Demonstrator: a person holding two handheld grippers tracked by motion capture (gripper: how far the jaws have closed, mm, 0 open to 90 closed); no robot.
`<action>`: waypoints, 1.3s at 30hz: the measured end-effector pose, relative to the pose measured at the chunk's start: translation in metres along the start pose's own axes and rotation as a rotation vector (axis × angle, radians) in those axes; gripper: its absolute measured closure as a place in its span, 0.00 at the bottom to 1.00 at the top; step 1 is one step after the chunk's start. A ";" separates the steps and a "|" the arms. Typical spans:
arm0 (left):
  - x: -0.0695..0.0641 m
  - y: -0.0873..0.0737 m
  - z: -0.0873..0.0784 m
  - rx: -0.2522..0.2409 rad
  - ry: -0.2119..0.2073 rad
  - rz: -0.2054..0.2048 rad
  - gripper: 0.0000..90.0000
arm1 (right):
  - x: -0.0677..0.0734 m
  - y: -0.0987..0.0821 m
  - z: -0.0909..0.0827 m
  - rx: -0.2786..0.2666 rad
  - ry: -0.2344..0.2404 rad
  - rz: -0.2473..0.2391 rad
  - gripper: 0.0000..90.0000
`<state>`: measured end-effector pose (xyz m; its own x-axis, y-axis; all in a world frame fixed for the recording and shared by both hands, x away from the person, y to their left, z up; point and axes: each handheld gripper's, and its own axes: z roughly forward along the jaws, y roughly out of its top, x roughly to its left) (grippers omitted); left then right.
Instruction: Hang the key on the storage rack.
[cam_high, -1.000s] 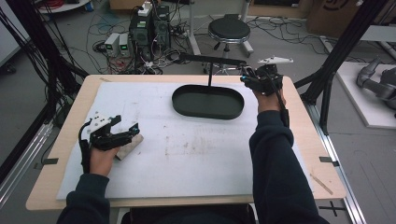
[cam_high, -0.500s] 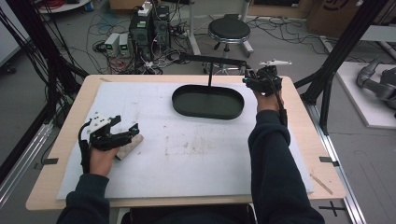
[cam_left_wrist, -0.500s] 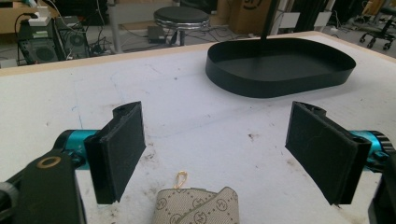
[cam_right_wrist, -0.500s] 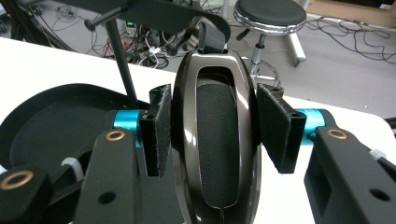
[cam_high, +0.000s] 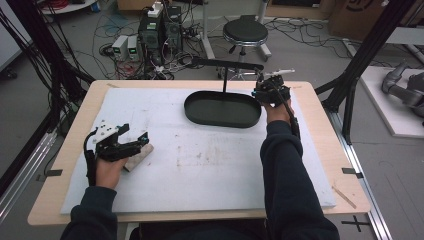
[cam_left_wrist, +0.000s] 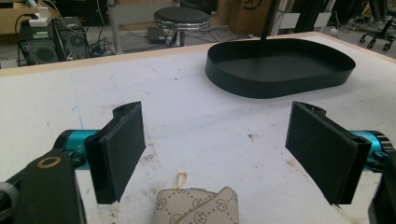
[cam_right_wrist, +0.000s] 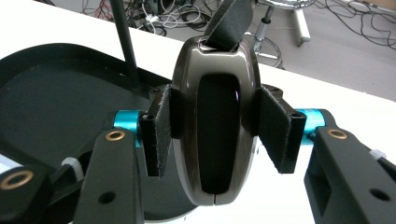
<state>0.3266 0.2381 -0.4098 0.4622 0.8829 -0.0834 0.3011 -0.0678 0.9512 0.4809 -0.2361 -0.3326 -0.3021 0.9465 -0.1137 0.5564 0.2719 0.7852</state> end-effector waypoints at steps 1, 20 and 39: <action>0.000 0.000 0.000 0.000 0.000 0.000 0.22 | 0.000 0.000 0.002 0.001 -0.005 0.002 0.55; 0.001 -0.001 -0.001 -0.009 -0.003 -0.003 0.22 | -0.002 0.001 -0.014 -0.072 0.016 -0.046 0.41; 0.001 0.004 -0.007 -0.071 0.004 -0.014 0.22 | -0.046 -0.087 -0.068 -0.193 0.102 -0.077 0.22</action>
<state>0.3226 0.2414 -0.4041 0.4551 0.8853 -0.0954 0.2471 -0.0226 0.9687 0.3938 -0.3155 -0.3542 -0.4201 0.8990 -0.1238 0.3729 0.2954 0.8796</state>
